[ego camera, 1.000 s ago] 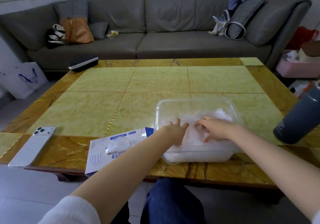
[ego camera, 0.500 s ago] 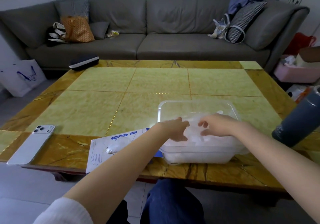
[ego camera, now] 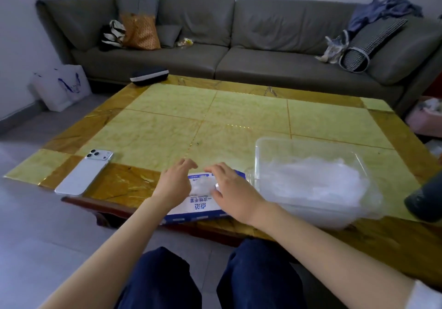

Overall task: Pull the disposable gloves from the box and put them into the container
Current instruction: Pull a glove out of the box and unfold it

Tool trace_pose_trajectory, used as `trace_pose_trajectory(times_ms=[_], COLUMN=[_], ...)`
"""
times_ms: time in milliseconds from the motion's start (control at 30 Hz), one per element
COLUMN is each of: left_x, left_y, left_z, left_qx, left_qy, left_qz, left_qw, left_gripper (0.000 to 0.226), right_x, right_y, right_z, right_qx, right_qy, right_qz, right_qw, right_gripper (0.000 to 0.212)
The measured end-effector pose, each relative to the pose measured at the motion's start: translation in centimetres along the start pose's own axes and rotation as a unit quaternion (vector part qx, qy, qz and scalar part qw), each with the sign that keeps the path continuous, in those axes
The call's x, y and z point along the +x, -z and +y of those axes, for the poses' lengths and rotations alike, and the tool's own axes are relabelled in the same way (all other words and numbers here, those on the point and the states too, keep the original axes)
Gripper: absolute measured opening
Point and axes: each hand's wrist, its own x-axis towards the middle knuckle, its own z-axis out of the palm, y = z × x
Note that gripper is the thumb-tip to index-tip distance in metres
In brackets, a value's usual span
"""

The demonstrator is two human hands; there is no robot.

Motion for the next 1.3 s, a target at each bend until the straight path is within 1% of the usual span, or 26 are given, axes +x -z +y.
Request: trace_pose_trajectory(times_ms=[100,167,200,267,333,433,533,633,733,833,967,1033,1100,1167,1233,1300], left_x=[-1.1,-1.4,-1.7,-1.7,-1.8,-1.9,-1.9,-1.9,-1.9,-1.9,-1.9,-1.8,-1.6,-1.1,-0.6,-0.5], left_y=[-0.8,-1.2,-1.2,-1.5,-1.6,-1.8,-1.7,-1.5,-1.5,-1.5,-1.5,-1.2,-0.6,0.5,2.0,3.6], left_z=[-2.8,-3.4,-3.9,-3.9,-4.1,-4.0,-3.8,-3.6,-3.6,-3.4,-3.5,-3.4,-3.1,-2.5,-1.1,1.1], left_qx=[0.002,0.001,0.009,0.044,0.064,0.072,0.08,0.091,0.088,0.081,0.064,0.052,0.027,-0.027,-0.092,-0.144], left_qy=[0.026,0.014,0.003,-0.026,-0.034,-0.038,-0.036,-0.035,-0.032,-0.03,-0.031,-0.027,-0.012,0.002,-0.005,-0.038], left_qz=[-0.059,-0.079,-0.081,-0.082,-0.077,-0.078,-0.089,-0.098,-0.1,-0.098,-0.09,-0.093,-0.114,-0.119,-0.089,-0.055], left_qw=[0.998,0.997,0.997,0.995,0.994,0.994,0.992,0.99,0.991,0.991,0.993,0.994,0.993,0.993,0.992,0.987], left_gripper=[0.044,0.043,0.045,0.052,0.054,0.05,0.048,0.048,0.047,0.045,0.044,0.046,0.049,0.049,0.047,0.052], right_x=[1.9,2.8,3.3,3.6,3.9,4.1,4.4,4.5,4.7,5.1,5.1,4.8,4.3,3.5,2.5,1.7], right_y=[-3.7,-5.2,-5.9,-6.3,-6.4,-5.9,-5.0,-3.9,-2.3,0.4,4.7,6.5,7.8,8.4,8.8,8.9], right_z=[-0.1,0.4,0.5,0.8,0.7,0.5,0.7,0.8,0.9,0.7,0.3,0.3,0.3,0.4,0.4,0.5], right_qx=[-0.038,-0.054,-0.063,-0.08,-0.1,-0.091,-0.061,-0.06,-0.051,-0.06,-0.093,-0.099,-0.119,-0.143,-0.154,-0.15], right_qy=[-0.03,-0.057,-0.066,-0.083,-0.086,-0.103,-0.126,-0.13,-0.131,-0.12,-0.097,-0.091,-0.082,-0.068,-0.05,-0.034], right_qz=[-0.063,-0.076,-0.076,-0.058,-0.051,-0.047,-0.035,-0.013,0.028,0.09,0.181,0.214,0.213,0.189,0.164,0.152], right_qw=[0.997,0.994,0.993,0.992,0.99,0.989,0.99,0.99,0.99,0.987,0.974,0.968,0.966,0.969,0.973,0.976], right_gripper=[0.052,0.051,0.047,0.032,0.019,0.02,0.014,0.011,0.01,0.008,0.008,0.008,0.01,0.012,0.015,0.018])
